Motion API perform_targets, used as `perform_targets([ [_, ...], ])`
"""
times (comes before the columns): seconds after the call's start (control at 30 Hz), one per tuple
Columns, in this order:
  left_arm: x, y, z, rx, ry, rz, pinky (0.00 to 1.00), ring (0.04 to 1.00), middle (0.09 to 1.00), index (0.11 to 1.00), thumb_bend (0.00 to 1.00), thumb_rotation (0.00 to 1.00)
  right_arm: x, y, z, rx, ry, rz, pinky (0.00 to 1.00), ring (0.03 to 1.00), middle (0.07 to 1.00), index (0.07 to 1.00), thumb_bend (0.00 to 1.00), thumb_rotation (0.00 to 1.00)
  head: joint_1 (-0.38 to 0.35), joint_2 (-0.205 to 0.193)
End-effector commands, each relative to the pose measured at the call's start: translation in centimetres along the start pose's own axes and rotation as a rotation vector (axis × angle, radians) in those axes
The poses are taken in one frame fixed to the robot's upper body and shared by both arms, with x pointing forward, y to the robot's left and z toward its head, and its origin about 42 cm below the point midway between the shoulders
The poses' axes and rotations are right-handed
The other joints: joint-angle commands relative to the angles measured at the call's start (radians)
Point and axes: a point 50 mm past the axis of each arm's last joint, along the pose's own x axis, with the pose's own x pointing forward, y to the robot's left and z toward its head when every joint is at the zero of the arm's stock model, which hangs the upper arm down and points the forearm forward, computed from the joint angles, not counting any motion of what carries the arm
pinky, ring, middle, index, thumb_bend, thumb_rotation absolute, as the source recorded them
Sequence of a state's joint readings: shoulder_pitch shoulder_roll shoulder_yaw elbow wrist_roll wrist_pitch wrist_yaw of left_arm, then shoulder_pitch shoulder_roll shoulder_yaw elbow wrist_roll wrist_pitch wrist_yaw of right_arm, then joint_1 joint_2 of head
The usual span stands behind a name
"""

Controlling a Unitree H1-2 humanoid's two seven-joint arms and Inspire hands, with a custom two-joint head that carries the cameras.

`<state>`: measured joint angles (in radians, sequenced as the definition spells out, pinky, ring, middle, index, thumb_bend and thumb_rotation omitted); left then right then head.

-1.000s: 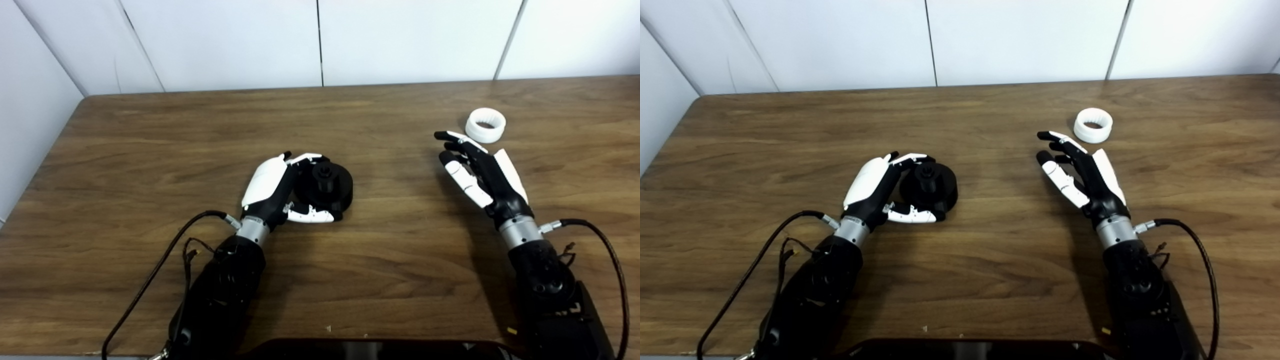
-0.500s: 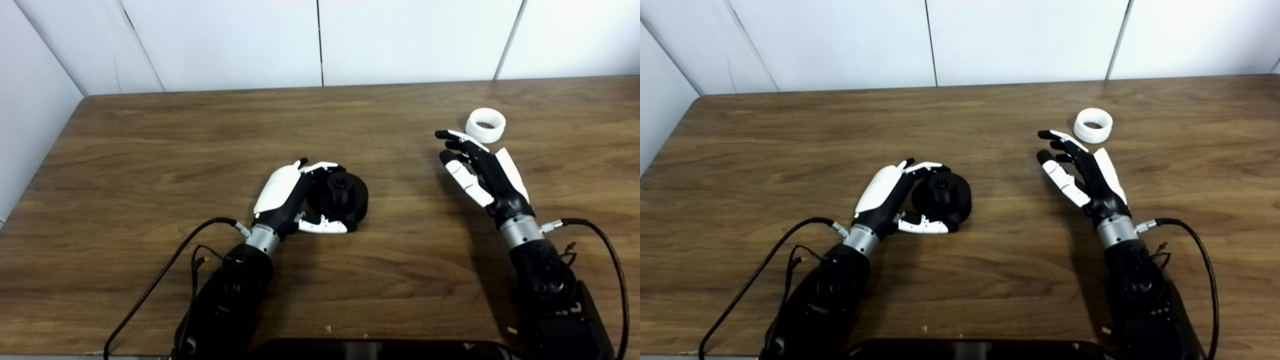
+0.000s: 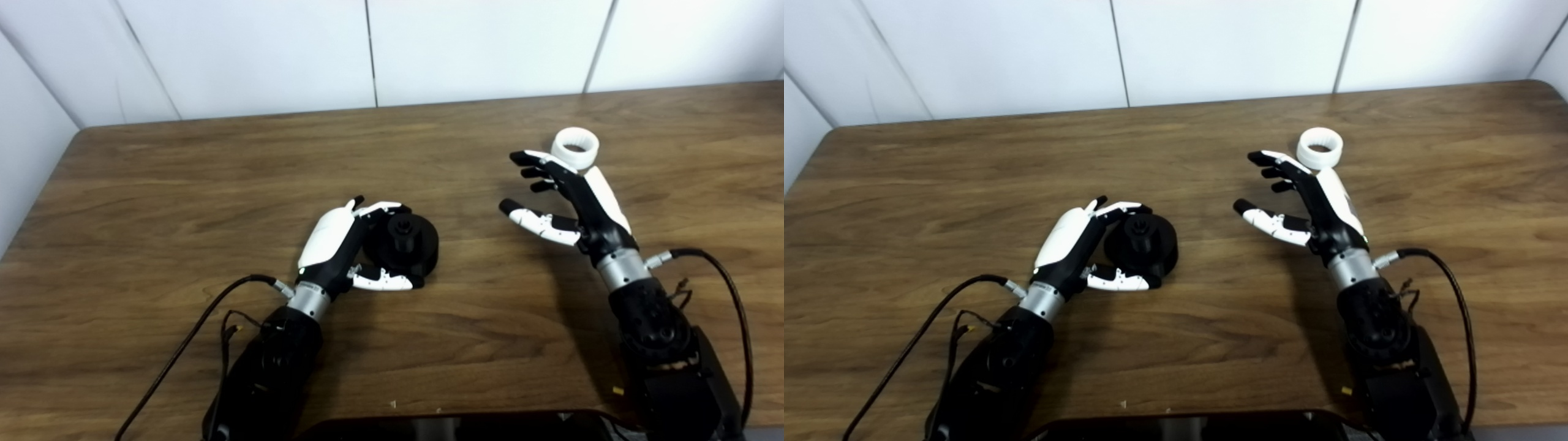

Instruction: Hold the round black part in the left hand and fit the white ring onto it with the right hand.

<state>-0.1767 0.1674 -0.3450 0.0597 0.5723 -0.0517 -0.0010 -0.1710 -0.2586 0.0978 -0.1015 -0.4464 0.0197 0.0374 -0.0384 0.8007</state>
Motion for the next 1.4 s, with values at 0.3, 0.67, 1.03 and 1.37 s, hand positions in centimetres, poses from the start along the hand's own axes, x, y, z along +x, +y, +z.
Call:
perform_targets([
  [0.3, 0.5, 0.3, 0.4, -0.003, -0.032, -0.011, 0.99, 0.803, 0.742, 0.753, 0.99, 0.29, 4.5, -7.4, 1.8, -0.43, -0.185, -0.068, 0.65, 0.777, 0.804, 0.792, 0.71, 0.36, -0.006, -0.004],
  [0.67, 0.8, 0.4, 0.3, -0.002, -0.022, -0.014, 1.0, 0.814, 0.748, 0.763, 0.99, 0.29, 7.6, -13.3, 1.5, -0.613, -0.16, -0.125, 0.68, 0.785, 0.814, 0.793, 0.78, 0.39, -0.01, -0.013],
  [1.03, 0.9, 0.7, 0.2, 0.016, -0.024, -0.007, 0.98, 0.81, 0.754, 0.763, 0.99, 0.31, 10.0, -16.6, 1.1, -0.684, -0.076, -0.073, 0.71, 0.822, 0.829, 0.809, 0.82, 0.35, -0.009, -0.017],
  [1.37, 1.2, 1.2, 0.3, 0.01, -0.022, -0.005, 1.0, 0.811, 0.749, 0.768, 0.99, 0.27, 13.1, -17.6, 1.7, -0.705, 0.062, 0.071, 0.74, 0.863, 0.85, 0.844, 0.83, 0.4, -0.005, -0.019],
])
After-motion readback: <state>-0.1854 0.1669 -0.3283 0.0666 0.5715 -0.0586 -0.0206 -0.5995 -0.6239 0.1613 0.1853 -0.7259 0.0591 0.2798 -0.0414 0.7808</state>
